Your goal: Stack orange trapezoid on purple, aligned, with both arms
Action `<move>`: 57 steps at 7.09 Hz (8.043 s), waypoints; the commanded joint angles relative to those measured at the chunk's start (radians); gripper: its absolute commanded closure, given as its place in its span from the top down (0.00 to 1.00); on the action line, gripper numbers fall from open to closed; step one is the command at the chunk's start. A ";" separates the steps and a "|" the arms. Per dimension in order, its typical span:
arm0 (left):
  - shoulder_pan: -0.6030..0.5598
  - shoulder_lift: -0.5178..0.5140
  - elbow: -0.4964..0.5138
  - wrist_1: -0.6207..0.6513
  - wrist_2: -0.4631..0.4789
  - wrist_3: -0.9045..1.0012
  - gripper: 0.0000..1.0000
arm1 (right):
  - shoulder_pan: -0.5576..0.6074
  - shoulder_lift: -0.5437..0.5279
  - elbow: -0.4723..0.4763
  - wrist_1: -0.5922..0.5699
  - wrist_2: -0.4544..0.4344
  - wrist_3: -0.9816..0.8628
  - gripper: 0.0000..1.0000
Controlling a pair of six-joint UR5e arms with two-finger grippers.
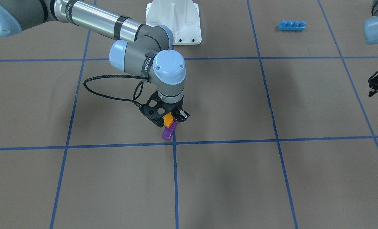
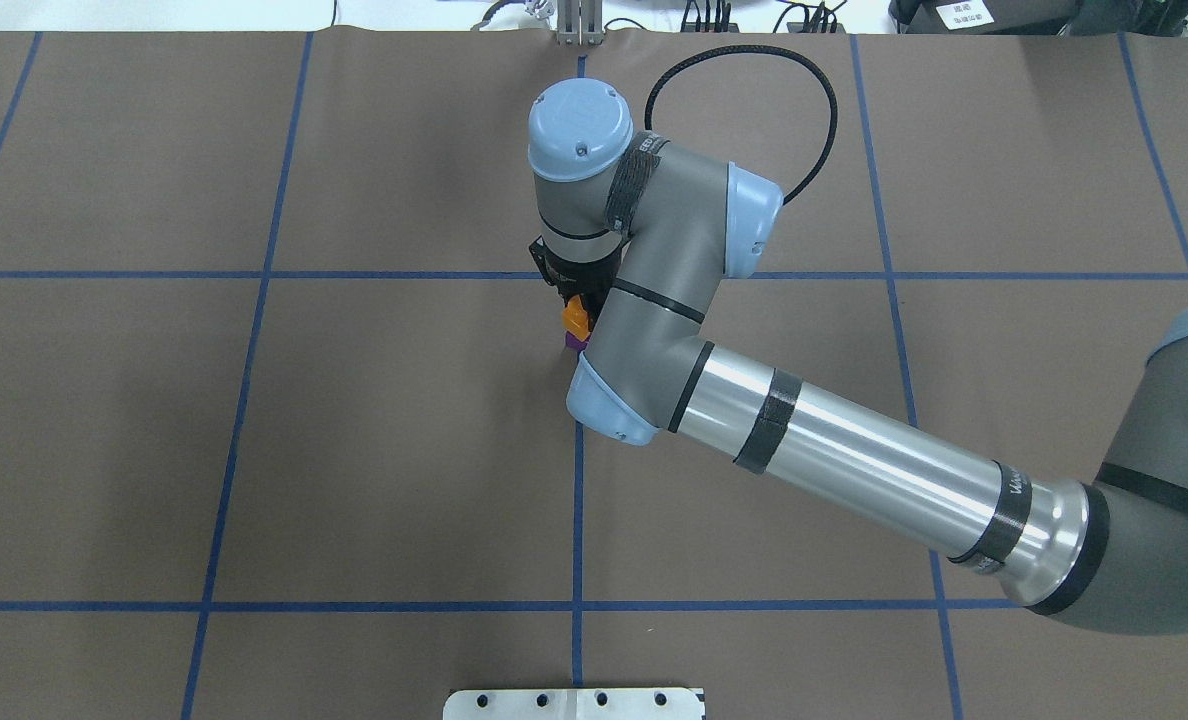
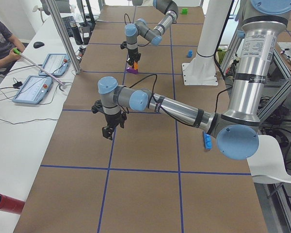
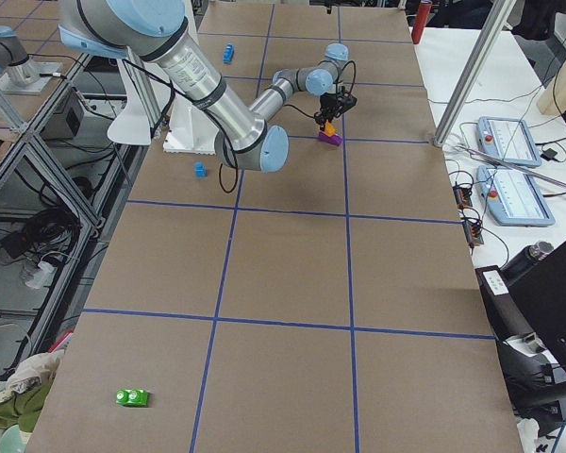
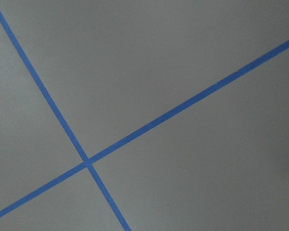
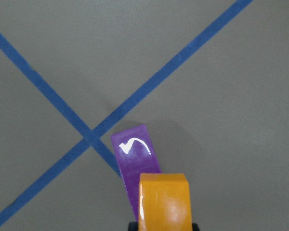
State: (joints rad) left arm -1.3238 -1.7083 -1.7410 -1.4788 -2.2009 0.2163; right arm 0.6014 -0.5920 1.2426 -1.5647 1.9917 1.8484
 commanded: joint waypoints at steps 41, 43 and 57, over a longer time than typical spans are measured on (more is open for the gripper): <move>-0.236 0.145 0.090 -0.011 -0.077 0.003 1.00 | 0.965 -0.968 0.321 0.008 0.403 -1.766 1.00; -0.236 0.144 0.090 -0.011 -0.077 0.003 1.00 | 0.980 -0.947 0.345 -0.093 0.404 -1.797 1.00; -0.235 0.124 0.138 -0.046 -0.175 -0.209 1.00 | 0.989 -0.945 0.356 -0.143 0.407 -1.836 1.00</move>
State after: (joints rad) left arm -1.5591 -1.5845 -1.6031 -1.5090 -2.3693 0.0050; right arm 1.5908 -1.5380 1.5990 -1.7061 2.3994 0.0108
